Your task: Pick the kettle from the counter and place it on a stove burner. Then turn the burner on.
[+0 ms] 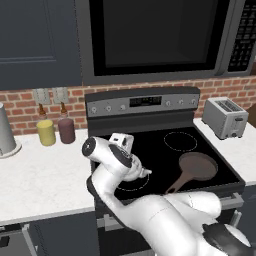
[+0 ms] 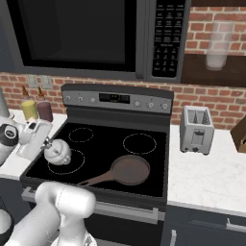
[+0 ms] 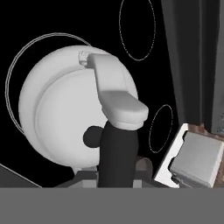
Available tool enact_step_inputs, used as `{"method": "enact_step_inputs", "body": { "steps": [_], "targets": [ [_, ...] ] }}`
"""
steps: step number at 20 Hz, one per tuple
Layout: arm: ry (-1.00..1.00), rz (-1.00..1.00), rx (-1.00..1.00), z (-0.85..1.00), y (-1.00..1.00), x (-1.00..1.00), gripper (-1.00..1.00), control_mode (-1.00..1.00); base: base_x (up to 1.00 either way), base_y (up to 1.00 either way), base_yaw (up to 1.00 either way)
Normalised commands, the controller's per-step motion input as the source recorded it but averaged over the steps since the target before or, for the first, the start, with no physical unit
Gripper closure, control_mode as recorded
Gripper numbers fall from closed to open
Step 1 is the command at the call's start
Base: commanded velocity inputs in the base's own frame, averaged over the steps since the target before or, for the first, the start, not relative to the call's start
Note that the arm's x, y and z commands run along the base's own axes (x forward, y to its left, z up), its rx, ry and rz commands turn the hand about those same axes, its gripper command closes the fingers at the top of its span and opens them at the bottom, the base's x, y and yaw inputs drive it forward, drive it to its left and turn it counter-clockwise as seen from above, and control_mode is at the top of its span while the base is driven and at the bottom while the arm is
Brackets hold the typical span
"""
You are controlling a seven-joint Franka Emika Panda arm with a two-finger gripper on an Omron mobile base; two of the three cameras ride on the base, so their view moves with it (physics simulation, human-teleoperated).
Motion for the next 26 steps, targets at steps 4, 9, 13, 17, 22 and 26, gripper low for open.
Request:
{"method": "enact_step_inputs", "body": {
  "steps": [4, 9, 13, 17, 22, 26],
  "targets": [
    [0.14, 0.0, 0.0, -0.28, 0.0, 0.19, 1.0, -1.0, 0.0, 0.0, 0.0],
    [0.3, 0.0, -0.01, -0.39, 0.0, 0.4, 1.0, -1.0, 0.0, 0.0, 0.0],
    [0.22, 0.0, 0.0, -0.17, 0.0, 0.42, 1.0, -1.0, 0.0, 0.0, 0.0],
    [0.0, 0.0, 0.0, 0.0, 0.0, 0.05, -1.0, -1.0, 0.0, 0.0, 0.0],
    [-0.03, 0.0, 0.0, 0.0, 0.0, -0.14, -1.0, -1.0, 0.0, 0.0, 0.0],
    [-0.09, 0.0, 0.0, 0.05, 0.0, -0.27, -1.0, -1.0, 0.0, 0.0, 0.0]
  ]
}}
